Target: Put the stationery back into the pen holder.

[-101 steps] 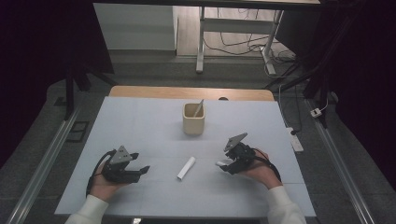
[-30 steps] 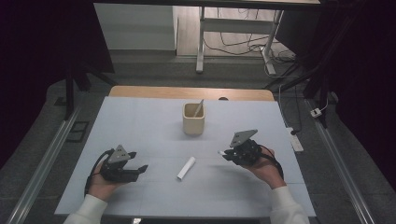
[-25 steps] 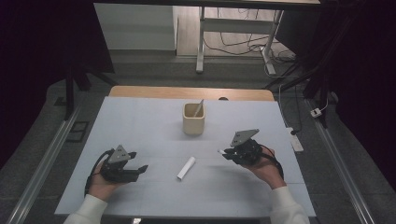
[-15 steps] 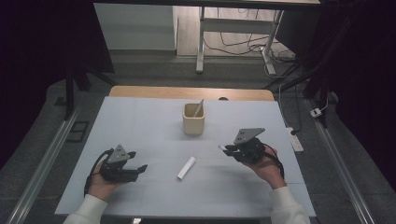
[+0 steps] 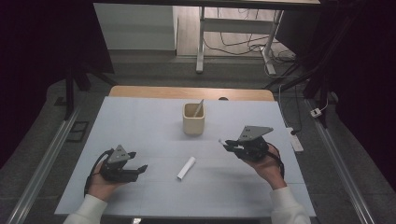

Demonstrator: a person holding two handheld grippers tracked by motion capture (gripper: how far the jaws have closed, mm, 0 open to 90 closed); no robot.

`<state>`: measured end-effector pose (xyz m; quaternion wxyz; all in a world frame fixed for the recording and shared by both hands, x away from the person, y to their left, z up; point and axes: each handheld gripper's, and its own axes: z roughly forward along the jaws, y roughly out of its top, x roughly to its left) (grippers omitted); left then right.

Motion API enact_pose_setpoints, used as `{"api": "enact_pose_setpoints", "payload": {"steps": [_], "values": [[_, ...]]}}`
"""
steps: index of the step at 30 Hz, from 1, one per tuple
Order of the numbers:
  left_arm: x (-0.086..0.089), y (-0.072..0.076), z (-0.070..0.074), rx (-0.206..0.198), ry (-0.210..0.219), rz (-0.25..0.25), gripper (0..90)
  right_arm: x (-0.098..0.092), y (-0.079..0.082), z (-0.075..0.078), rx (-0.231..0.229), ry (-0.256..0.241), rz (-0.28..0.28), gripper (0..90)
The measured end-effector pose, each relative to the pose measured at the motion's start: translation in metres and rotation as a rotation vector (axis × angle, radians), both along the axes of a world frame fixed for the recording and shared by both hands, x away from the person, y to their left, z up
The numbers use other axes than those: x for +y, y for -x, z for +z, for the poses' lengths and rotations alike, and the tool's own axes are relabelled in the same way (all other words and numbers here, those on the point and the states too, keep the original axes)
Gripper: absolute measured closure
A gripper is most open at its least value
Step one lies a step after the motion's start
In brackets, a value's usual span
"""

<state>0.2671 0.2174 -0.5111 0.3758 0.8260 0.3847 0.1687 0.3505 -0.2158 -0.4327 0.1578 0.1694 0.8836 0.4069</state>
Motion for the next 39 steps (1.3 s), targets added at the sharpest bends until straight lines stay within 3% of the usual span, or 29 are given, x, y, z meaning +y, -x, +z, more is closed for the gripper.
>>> {"api": "enact_pose_setpoints", "payload": {"steps": [18,32,39], "values": [[0.0,0.0,-0.001,0.003,-0.002,-0.001,30.1,-0.007,0.003,0.009,-0.058,-0.111,-0.055,78.1],[0.0,0.001,-0.001,0.004,0.0,-0.001,30.1,-0.015,0.006,0.018,-0.103,-0.234,-0.096,78.0],[0.0,0.001,0.0,0.002,-0.001,0.0,30.1,-0.016,0.006,0.019,-0.113,-0.263,-0.125,78.0]]}}
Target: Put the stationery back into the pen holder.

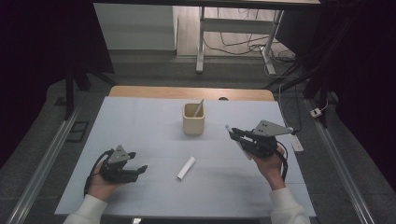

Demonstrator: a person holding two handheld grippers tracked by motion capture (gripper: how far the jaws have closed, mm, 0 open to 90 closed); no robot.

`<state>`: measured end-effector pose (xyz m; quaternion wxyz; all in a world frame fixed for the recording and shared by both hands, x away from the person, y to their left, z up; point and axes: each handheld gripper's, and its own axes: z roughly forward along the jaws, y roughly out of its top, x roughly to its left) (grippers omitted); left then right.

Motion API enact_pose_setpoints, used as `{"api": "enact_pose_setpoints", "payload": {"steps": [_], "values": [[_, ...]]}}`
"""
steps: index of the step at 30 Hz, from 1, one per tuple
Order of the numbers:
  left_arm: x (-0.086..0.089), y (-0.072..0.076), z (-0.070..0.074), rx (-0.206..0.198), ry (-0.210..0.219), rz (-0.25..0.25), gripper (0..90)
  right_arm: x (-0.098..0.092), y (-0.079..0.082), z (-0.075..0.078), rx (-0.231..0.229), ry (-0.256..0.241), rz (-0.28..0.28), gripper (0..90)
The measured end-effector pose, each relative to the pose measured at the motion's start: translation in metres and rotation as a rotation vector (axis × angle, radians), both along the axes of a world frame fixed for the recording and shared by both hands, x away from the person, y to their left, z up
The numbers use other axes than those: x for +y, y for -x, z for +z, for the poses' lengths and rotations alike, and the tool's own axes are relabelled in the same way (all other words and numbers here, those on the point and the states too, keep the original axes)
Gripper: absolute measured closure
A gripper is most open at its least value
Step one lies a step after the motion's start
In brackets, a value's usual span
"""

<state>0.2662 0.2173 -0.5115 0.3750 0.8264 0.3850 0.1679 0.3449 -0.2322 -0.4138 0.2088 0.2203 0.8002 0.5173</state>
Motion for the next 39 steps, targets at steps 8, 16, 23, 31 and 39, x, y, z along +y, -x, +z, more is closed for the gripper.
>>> {"api": "enact_pose_setpoints", "payload": {"steps": [8,16,23,31,39], "values": [[0.0,0.0,0.0,0.001,0.0,0.001,30.0,-0.001,-0.003,0.003,-0.011,-0.041,-0.025,78.0],[0.0,0.0,0.0,0.001,-0.003,0.002,30.0,0.0,-0.006,0.003,-0.013,-0.072,-0.038,78.0],[-0.001,0.0,0.0,0.001,0.0,0.001,30.0,0.001,-0.01,0.004,-0.016,-0.09,-0.051,78.0],[0.001,0.0,0.002,0.0,0.011,0.007,29.9,0.008,-0.016,0.007,-0.031,-0.118,-0.063,78.0],[0.002,0.0,0.001,0.0,0.014,0.007,29.9,0.01,-0.024,0.01,-0.028,-0.148,-0.071,78.0]]}}
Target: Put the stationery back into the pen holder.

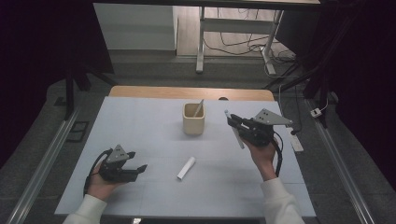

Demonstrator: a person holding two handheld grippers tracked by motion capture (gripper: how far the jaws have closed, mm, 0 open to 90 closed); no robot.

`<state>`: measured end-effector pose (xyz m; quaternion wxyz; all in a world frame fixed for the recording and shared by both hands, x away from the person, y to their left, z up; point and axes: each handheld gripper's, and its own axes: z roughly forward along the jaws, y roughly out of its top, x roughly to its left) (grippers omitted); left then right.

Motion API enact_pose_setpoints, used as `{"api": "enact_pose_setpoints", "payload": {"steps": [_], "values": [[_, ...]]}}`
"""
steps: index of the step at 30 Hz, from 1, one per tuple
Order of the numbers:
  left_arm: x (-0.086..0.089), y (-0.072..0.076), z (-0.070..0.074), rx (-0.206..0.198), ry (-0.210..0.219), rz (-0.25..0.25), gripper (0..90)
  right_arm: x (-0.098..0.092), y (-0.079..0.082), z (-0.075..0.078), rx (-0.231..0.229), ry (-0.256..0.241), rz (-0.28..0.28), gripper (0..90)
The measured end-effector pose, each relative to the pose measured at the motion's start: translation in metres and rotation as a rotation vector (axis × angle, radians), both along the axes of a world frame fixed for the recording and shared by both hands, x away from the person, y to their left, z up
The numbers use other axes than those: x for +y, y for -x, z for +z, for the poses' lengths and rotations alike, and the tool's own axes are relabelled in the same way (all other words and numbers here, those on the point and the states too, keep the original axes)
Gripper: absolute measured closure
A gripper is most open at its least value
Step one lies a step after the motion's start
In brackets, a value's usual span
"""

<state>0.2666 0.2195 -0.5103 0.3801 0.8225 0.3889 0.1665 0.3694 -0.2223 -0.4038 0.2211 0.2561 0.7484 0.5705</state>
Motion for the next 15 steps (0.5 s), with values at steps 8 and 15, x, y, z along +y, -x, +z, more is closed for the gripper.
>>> {"api": "enact_pose_setpoints", "payload": {"steps": [8,15], "values": [[0.0,0.0,0.001,0.001,0.012,-0.004,29.9,0.003,-0.007,0.005,0.0,-0.047,-0.013,78.0],[0.0,0.0,0.001,0.001,0.021,-0.007,29.9,0.007,-0.014,0.01,-0.004,-0.091,-0.029,78.0]]}}
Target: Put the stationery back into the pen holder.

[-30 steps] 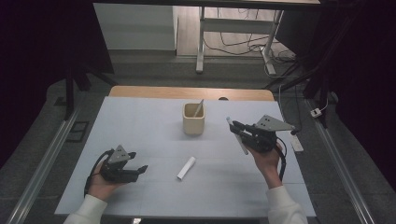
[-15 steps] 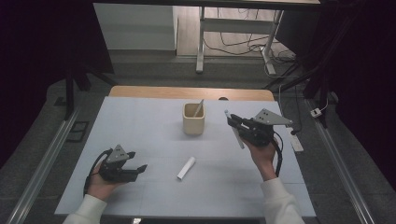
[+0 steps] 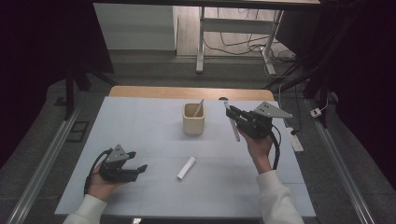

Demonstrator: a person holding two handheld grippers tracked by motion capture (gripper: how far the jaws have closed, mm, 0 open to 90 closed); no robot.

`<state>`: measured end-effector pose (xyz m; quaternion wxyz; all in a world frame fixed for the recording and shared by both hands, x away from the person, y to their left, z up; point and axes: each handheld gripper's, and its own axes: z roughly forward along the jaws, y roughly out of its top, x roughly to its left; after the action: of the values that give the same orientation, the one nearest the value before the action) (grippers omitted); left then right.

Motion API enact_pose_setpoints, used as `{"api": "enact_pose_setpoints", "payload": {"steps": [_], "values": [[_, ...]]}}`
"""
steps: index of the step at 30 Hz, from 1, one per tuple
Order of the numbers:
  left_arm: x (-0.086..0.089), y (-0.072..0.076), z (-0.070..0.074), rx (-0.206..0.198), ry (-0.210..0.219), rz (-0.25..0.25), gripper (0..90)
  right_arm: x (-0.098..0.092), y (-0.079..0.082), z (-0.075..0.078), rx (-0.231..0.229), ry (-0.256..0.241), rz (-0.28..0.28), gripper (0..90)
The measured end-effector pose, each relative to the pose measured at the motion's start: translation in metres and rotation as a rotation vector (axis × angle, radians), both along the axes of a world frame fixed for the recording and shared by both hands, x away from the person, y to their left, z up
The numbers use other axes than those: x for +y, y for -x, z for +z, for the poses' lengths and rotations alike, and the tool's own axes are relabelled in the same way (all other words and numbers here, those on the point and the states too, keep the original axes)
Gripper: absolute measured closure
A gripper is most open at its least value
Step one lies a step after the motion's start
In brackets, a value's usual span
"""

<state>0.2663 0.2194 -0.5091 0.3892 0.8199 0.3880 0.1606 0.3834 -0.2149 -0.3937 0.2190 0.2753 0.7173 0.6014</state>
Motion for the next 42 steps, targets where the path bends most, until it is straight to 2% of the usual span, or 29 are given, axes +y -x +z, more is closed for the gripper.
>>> {"api": "enact_pose_setpoints", "payload": {"steps": [7,26,42], "values": [[0.001,0.0,0.0,-0.001,0.002,0.002,29.9,0.007,-0.008,0.004,0.001,-0.016,0.003,78.0],[0.002,0.0,0.0,-0.002,0.005,0.001,29.9,0.031,-0.02,0.017,-0.014,-0.003,0.018,78.0],[0.002,0.0,0.0,-0.002,0.005,-0.001,29.8,0.044,-0.031,0.02,-0.008,-0.012,0.027,78.0]]}}
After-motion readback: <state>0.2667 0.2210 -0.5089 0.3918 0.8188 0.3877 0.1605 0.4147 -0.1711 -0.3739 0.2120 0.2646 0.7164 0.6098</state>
